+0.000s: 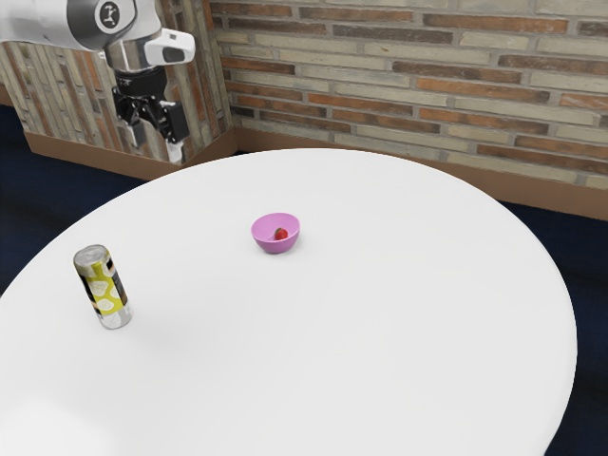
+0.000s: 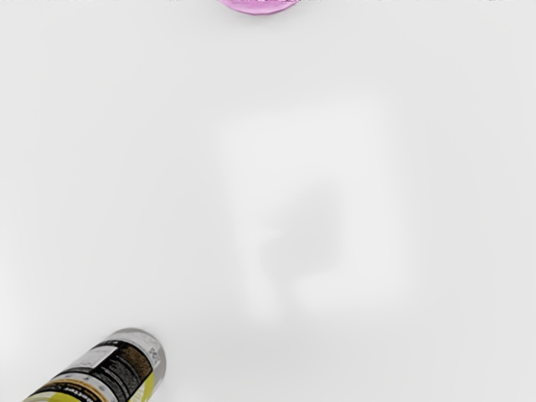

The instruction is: Take strawberry from the bowl

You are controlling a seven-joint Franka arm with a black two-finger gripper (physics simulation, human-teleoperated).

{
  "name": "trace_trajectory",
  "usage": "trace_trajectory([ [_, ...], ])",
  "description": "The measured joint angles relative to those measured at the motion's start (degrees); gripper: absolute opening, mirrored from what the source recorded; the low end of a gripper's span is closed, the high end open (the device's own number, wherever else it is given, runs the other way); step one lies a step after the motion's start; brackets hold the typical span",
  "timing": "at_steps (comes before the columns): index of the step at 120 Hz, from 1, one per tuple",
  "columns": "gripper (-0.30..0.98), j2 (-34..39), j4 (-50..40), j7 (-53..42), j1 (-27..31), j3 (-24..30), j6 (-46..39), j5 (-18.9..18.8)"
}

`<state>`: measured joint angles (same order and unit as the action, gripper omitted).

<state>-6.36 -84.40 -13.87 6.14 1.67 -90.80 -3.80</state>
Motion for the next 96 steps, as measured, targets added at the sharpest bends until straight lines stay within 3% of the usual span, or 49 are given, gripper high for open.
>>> trace_trajectory([
  [40,0.69,-1.56,1.86,-2.38,-0.03,0.01,-0.48,-0.22],
  [68,0.69,-21.45,23.84,-13.29,1.02,1.58,-0.63,-0.58],
  [83,0.68,-35.93,39.0,-23.13,2.27,7.97,-0.82,-5.07],
  [96,0.68,-43.82,44.9,-32.23,3.32,9.34,-2.64,-7.01],
])
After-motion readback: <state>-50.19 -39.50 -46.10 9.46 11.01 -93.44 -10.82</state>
